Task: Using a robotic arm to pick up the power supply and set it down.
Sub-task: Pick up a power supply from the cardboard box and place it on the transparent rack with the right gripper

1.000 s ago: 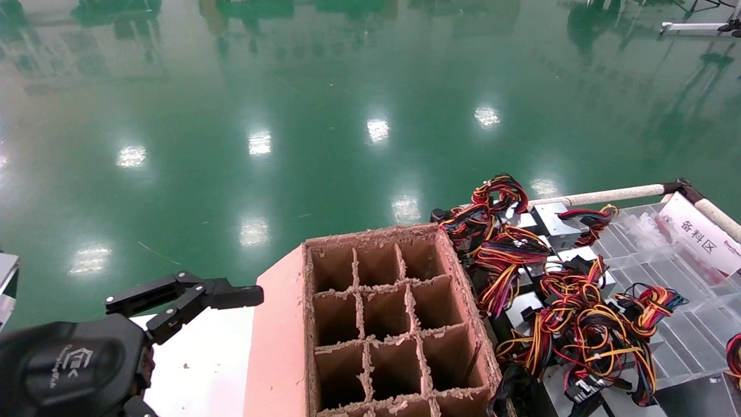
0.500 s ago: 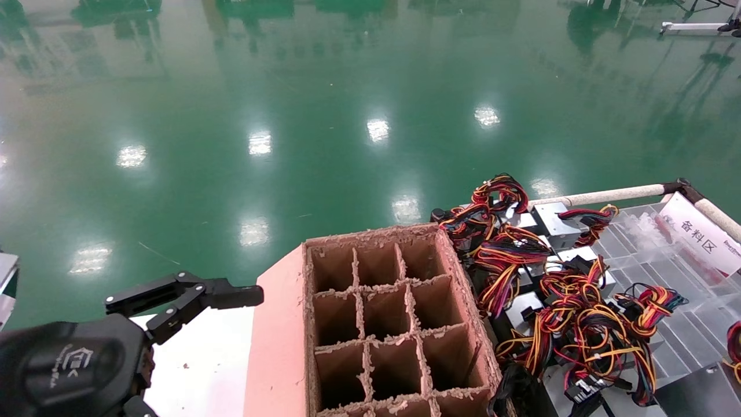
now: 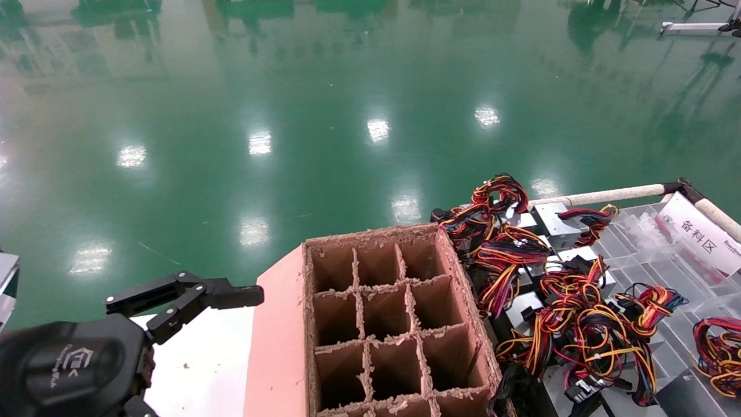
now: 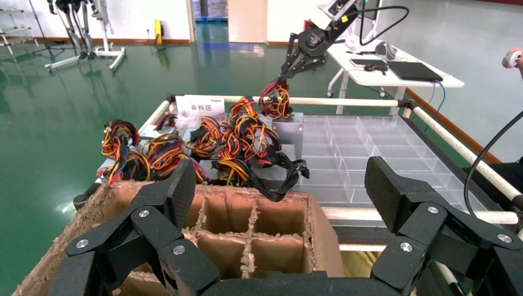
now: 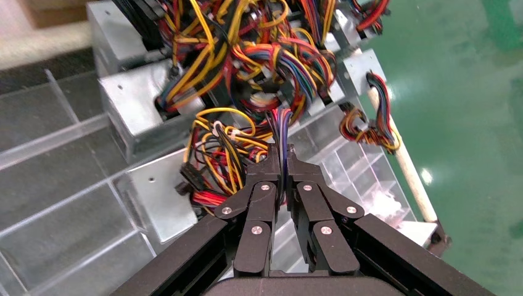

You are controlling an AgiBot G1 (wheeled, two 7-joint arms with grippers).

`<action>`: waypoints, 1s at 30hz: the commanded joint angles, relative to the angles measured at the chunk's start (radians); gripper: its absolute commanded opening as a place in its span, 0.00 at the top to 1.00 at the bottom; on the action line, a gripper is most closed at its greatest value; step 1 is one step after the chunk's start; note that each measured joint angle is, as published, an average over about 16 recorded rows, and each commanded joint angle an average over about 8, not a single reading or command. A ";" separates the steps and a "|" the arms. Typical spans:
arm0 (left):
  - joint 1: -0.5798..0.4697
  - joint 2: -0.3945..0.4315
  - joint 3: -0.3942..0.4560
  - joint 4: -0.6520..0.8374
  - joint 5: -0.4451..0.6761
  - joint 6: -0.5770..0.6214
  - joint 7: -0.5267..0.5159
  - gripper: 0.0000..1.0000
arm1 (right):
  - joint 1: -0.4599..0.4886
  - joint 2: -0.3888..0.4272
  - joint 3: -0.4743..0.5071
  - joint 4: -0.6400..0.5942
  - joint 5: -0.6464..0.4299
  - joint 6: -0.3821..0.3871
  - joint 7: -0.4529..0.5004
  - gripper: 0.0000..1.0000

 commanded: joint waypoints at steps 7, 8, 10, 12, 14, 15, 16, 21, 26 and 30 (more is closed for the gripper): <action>0.000 0.000 0.000 0.000 0.000 0.000 0.000 0.00 | -0.034 0.030 -0.039 0.074 0.075 0.000 0.024 1.00; 0.000 0.000 0.000 0.000 0.000 0.000 0.000 0.00 | -0.039 0.033 -0.043 0.082 0.084 0.001 0.025 1.00; 0.000 0.000 0.000 0.000 0.000 0.000 0.000 0.00 | -0.049 0.040 -0.053 0.097 0.099 0.002 0.027 1.00; 0.000 0.000 0.000 0.000 0.000 0.000 0.000 0.00 | -0.058 0.048 -0.063 0.113 0.110 0.002 0.029 1.00; 0.000 0.000 0.000 0.000 0.000 0.000 0.000 0.00 | -0.068 0.056 -0.074 0.131 0.121 0.001 0.031 1.00; 0.000 0.000 0.000 0.000 0.000 0.000 0.000 0.00 | -0.072 0.061 -0.079 0.141 0.127 0.000 0.032 1.00; 0.000 0.000 0.000 0.000 0.000 0.000 0.000 0.00 | -0.077 0.067 -0.085 0.151 0.133 0.000 0.033 1.00; 0.000 0.000 0.000 0.000 0.000 0.000 0.000 0.00 | -0.098 0.098 -0.109 0.201 0.175 0.001 0.037 1.00; 0.000 0.000 0.000 0.000 0.000 0.000 0.000 0.00 | -0.122 0.124 -0.131 0.228 0.222 0.006 0.042 1.00; 0.000 0.000 0.000 0.000 0.000 0.000 0.000 0.00 | -0.138 0.132 -0.144 0.211 0.252 0.023 0.043 1.00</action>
